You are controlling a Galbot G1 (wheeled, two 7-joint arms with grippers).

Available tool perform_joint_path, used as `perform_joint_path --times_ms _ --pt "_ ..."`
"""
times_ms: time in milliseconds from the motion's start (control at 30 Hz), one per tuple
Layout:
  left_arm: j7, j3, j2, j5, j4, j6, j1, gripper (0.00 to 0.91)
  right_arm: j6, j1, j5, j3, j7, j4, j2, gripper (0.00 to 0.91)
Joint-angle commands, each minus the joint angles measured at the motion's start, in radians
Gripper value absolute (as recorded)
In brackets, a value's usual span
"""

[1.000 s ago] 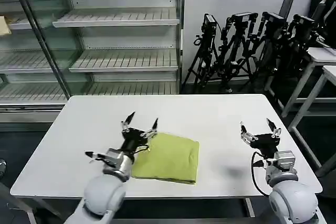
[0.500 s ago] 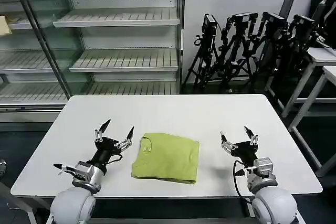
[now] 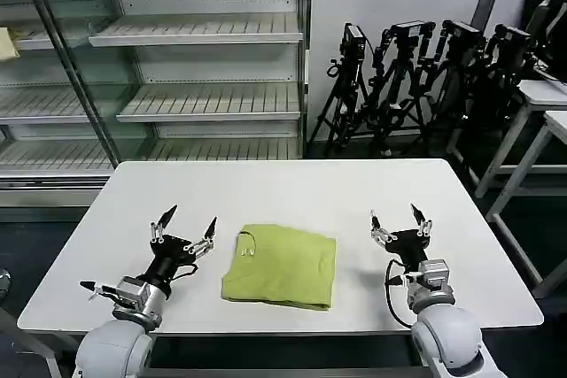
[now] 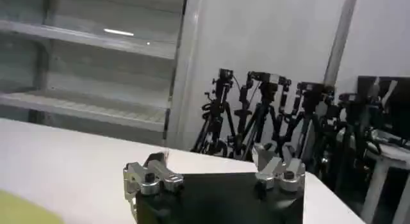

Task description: Fold and organize the clothes.

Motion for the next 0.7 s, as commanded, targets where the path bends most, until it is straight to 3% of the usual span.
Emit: perform_joint_path --times_ms 33,700 --pt "0.013 -0.02 -0.002 0.006 0.003 -0.006 0.012 0.907 0.039 0.05 -0.022 -0.017 0.005 -0.073 0.016 0.907" --pt "0.023 -0.021 0.016 0.007 0.04 -0.009 -0.025 0.907 0.042 0.07 -0.053 -0.026 0.005 -0.098 0.032 0.907"
